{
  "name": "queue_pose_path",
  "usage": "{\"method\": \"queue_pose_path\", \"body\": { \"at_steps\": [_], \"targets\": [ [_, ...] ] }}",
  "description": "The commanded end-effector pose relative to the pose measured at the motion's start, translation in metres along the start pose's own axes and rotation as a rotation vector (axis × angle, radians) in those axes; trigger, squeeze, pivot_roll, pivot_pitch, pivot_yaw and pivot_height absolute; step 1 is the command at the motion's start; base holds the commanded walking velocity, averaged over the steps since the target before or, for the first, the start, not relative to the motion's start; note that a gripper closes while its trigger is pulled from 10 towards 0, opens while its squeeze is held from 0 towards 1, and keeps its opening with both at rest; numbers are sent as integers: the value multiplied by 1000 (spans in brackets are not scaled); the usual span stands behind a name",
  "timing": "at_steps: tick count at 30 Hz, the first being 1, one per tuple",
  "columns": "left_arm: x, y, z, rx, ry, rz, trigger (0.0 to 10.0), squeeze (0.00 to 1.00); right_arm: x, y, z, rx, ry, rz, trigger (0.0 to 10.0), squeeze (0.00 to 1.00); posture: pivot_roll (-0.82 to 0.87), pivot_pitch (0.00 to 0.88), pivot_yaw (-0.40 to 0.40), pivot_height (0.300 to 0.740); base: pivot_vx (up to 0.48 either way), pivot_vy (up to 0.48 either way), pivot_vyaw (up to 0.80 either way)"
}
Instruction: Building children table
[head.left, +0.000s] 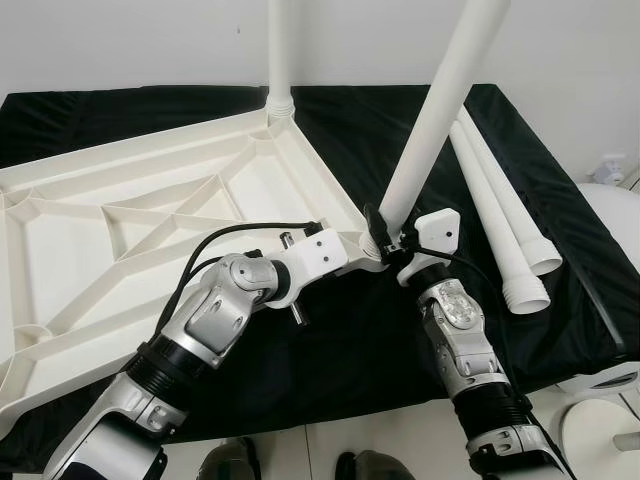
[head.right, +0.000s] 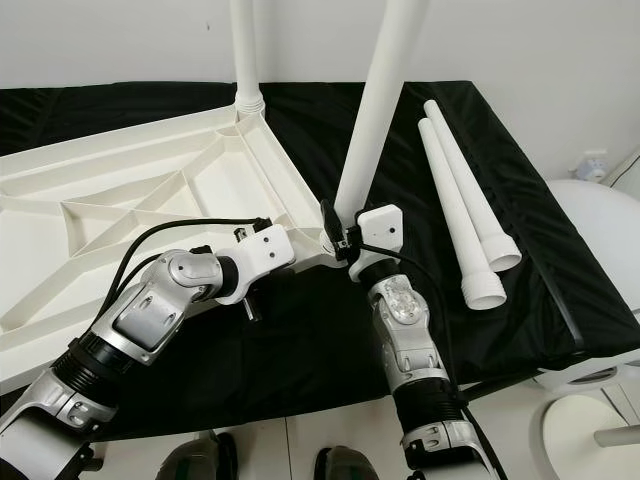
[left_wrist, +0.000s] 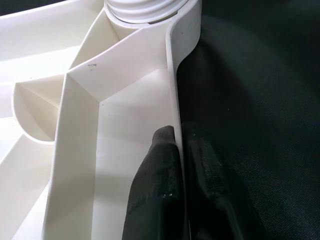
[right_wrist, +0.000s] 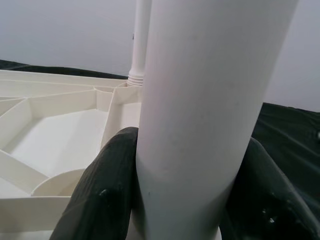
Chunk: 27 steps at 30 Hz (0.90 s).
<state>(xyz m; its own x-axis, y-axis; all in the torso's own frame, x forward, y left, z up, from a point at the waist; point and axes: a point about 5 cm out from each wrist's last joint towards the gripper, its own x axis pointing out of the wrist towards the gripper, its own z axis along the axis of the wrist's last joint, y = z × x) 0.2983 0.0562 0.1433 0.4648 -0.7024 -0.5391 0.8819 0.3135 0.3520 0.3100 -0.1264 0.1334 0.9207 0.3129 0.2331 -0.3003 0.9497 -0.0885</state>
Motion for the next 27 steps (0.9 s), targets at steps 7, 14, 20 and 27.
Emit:
{"method": "queue_pose_path", "body": {
  "at_steps": [7,14,20,27],
  "targets": [
    [0,-3,-13,-2,66,0,10000,0,-26,-1,-37,41,174,-180,10000,0,-18,113,-9,740,0,0,0],
    [-1,-2,-13,-1,67,0,10000,0,-28,2,-36,102,160,-252,10000,0,-17,116,-9,740,0,0,0],
    [-1,-3,-12,-4,67,0,10000,0,-25,5,-29,77,141,-344,10000,0,-15,123,-14,740,0,0,0],
    [-2,-2,-12,-7,66,4,10000,0,-24,6,-26,46,151,-423,10000,0,-9,126,-18,740,0,0,0]
  ]
}}
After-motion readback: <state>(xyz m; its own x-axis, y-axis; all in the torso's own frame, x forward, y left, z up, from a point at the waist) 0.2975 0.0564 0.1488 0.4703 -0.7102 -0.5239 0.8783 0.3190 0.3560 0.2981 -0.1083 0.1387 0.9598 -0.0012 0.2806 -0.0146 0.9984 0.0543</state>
